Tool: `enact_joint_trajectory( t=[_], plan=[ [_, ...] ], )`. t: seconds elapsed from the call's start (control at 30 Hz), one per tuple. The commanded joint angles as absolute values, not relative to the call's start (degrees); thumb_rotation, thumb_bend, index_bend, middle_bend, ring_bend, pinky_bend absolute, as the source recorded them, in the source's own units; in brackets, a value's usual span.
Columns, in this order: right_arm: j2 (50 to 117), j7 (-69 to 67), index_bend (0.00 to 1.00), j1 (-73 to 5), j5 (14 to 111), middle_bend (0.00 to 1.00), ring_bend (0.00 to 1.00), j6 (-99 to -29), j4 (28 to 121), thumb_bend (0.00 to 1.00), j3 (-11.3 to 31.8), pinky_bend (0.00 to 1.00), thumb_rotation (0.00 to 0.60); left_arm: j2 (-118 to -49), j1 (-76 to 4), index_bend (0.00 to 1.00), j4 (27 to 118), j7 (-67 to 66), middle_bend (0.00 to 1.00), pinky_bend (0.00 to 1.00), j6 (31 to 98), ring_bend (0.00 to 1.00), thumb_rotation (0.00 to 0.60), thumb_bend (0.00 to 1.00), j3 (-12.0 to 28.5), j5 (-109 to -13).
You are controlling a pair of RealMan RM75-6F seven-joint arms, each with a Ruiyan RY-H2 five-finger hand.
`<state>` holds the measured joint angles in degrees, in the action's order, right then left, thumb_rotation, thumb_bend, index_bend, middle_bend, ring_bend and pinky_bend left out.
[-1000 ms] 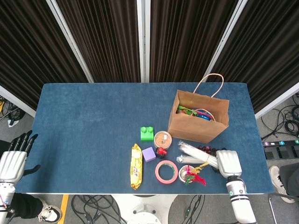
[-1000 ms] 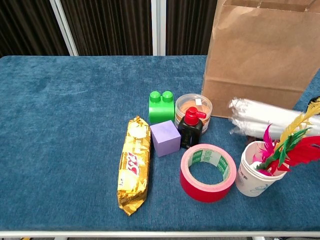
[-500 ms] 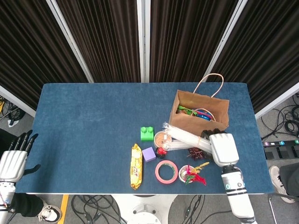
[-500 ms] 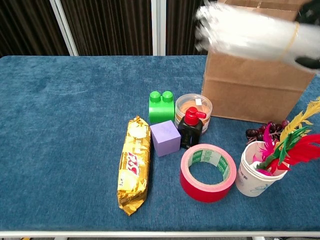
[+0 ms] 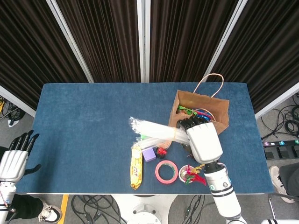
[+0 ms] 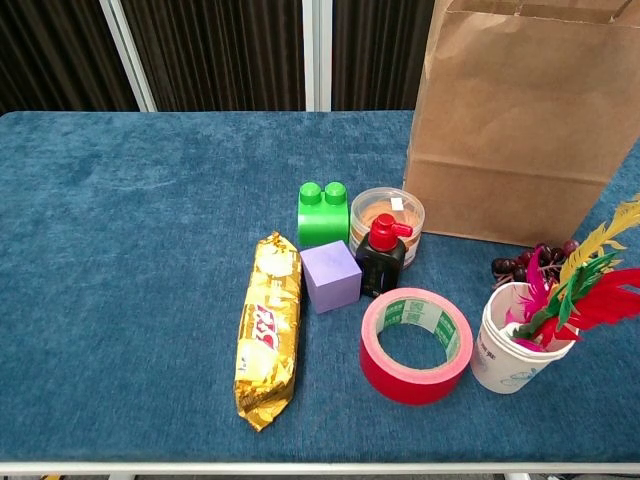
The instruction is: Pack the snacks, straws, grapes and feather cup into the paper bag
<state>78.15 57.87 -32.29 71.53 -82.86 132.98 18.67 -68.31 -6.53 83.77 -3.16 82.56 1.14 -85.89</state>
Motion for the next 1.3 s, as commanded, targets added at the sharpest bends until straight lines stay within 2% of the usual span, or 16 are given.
enact_joint_trajectory(
  t=[0.03,0.23,0.43,0.57,0.8,1.03,1.3],
  plan=[
    [78.46,57.28,0.62,-33.19,74.8,0.58,0.44,-84.39,132.06,0.31,20.56,0.58,0.6,-68.34,-6.53,0.1,83.76,-3.22,0.09,0.14,82.57,0.0,0.6,0.07,1.16,-85.87],
    [76.88,53.51,0.62,-33.04,80.39,0.58,0.44,-87.95,126.39,0.31,24.37,0.58,0.6,-68.42,-6.6,0.1,83.74,-3.34,0.09,0.14,82.42,0.0,0.6,0.07,1.06,-85.94],
    [73.14,51.29,0.62,-33.0,79.11,0.58,0.44,-89.21,121.98,0.31,29.04,0.58,0.6,-68.43,-6.7,0.1,83.87,-3.55,0.09,0.14,82.19,0.0,0.6,0.07,0.92,-86.06],
    [70.2,50.72,0.62,-32.3,77.95,0.58,0.44,-89.04,119.23,0.31,30.0,0.58,0.6,-68.43,-6.73,0.1,84.0,-3.6,0.09,0.14,82.19,0.0,0.6,0.07,1.0,-85.97],
    [64.7,50.03,0.62,-30.47,79.38,0.58,0.44,-87.23,113.06,0.31,27.82,0.58,0.6,-68.43,-6.84,0.1,84.11,-3.38,0.09,0.14,81.86,0.0,0.6,0.07,0.92,-85.93],
    [59.73,49.89,0.62,-28.61,78.36,0.58,0.44,-85.56,110.85,0.31,26.02,0.58,0.6,-68.53,-6.84,0.1,84.19,-3.3,0.09,0.14,82.03,0.0,0.6,0.07,1.01,-85.92],
    [58.4,50.94,0.62,-28.11,77.15,0.58,0.44,-85.01,107.93,0.31,24.29,0.58,0.6,-68.43,-6.71,0.1,84.16,-3.13,0.09,0.14,82.24,0.0,0.6,0.07,0.93,-86.0]
  ],
)
